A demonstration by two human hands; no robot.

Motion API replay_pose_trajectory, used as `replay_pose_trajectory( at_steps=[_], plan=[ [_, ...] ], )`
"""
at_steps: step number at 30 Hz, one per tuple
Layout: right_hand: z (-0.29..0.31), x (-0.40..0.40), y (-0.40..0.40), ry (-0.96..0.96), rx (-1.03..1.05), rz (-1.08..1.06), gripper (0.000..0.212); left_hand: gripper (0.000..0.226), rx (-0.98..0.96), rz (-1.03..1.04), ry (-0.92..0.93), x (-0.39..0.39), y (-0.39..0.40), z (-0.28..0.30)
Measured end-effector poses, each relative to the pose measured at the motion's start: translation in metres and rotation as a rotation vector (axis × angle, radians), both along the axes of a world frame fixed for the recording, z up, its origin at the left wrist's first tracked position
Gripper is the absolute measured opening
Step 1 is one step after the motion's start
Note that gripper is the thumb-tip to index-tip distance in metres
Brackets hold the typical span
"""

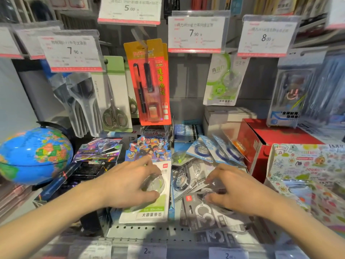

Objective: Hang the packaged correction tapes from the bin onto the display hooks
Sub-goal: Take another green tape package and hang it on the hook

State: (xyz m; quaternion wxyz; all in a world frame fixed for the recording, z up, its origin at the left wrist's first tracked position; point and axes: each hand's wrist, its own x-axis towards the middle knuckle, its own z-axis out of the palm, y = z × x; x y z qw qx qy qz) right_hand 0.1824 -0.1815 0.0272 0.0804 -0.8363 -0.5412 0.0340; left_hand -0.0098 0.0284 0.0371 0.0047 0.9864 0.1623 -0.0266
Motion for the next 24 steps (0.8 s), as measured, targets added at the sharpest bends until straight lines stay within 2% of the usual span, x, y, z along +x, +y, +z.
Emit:
replay_pose_trajectory(
  at_steps=[2,3,5,8,11,19,22,24],
  plan=[
    [0.007,0.002,0.004,0.054,0.114,-0.036,0.04,0.056,0.001,-0.022,-0.069,0.003,-0.003,0.003],
    [0.01,0.002,0.007,0.142,0.178,-0.067,0.034,0.055,0.008,-0.034,-0.104,0.005,-0.005,0.005],
    [0.015,0.001,0.018,0.418,0.285,-0.107,0.023,0.053,0.002,-0.049,-0.169,0.009,-0.009,0.008],
    [0.017,-0.006,0.034,0.82,0.388,-0.141,0.02,0.057,0.015,-0.096,-0.268,0.018,-0.017,0.013],
    [0.017,-0.011,0.046,1.079,0.434,-0.17,0.015,0.059,0.03,-0.124,-0.336,0.025,-0.022,0.017],
    [0.022,-0.007,0.043,1.176,0.511,-0.162,0.017,0.064,0.048,-0.151,-0.43,0.031,-0.02,0.019],
    [0.027,0.002,0.037,1.131,0.534,-0.168,0.015,0.065,-0.033,-0.099,-0.563,0.03,-0.011,0.024],
    [0.031,0.01,0.032,1.099,0.545,-0.161,0.015,0.055,-0.094,0.0,-0.677,0.032,-0.005,0.027]
  ],
)
